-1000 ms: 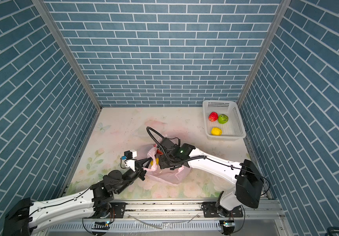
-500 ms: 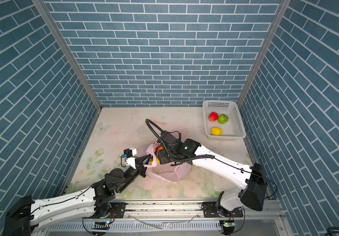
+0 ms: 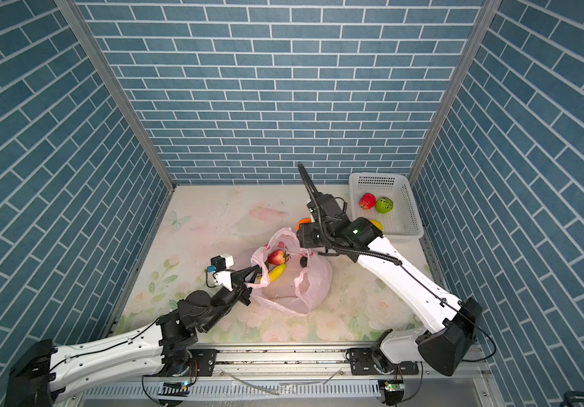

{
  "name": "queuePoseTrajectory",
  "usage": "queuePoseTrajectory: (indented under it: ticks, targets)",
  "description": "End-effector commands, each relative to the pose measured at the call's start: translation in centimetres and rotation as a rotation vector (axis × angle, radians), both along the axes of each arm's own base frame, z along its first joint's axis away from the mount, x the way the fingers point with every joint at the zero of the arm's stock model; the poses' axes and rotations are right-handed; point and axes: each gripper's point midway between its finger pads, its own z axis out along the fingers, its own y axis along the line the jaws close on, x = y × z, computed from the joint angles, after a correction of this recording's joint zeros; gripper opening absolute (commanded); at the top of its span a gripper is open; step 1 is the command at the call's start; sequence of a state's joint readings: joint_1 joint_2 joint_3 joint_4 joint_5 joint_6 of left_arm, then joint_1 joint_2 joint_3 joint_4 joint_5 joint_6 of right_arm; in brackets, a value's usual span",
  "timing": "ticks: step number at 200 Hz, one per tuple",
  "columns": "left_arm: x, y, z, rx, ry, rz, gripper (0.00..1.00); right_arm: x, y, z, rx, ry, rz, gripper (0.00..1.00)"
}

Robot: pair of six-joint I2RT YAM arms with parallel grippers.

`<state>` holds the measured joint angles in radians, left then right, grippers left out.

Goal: Untie the knot of the plastic bag and take out the fruit
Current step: Place the fruit in the basket.

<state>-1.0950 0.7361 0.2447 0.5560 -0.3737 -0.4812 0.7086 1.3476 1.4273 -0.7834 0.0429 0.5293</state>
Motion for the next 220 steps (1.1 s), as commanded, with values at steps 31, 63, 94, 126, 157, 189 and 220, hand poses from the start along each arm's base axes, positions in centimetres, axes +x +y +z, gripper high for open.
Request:
queuePoseTrajectory:
  ticks: [31, 63, 94, 126, 157, 189, 220]
  targets:
    - [-0.1, 0.2, 0.4, 0.022, 0.007, -0.003, 0.07, 6.7, -8.7, 0.4, -0.069, -0.068, -0.176, 0.38]
    - [-0.1, 0.3, 0.2, 0.044, 0.020, 0.001, 0.07, 12.0, -13.4, -2.1, -0.115, -0.066, -0.290, 0.38]
    - [-0.3, 0.5, 0.3, 0.043, 0.018, -0.005, 0.08, 16.8, -17.4, -5.1, -0.144, -0.029, -0.368, 0.38]
    - [-0.7, 0.6, 0.8, 0.016, -0.006, -0.027, 0.07, 20.3, -21.0, -8.5, -0.174, 0.016, -0.432, 0.38]
    - [-1.0, 0.2, 1.2, 0.005, -0.029, -0.055, 0.07, 21.8, -23.4, -10.5, -0.201, 0.059, -0.474, 0.46]
    - [-1.2, -0.1, 1.3, -0.008, -0.033, -0.073, 0.07, 21.8, -24.3, -11.9, -0.229, 0.105, -0.485, 0.68]
    - [-1.2, -0.3, 1.3, -0.005, -0.032, -0.077, 0.07, 21.0, -24.3, -12.1, -0.231, 0.117, -0.497, 0.75]
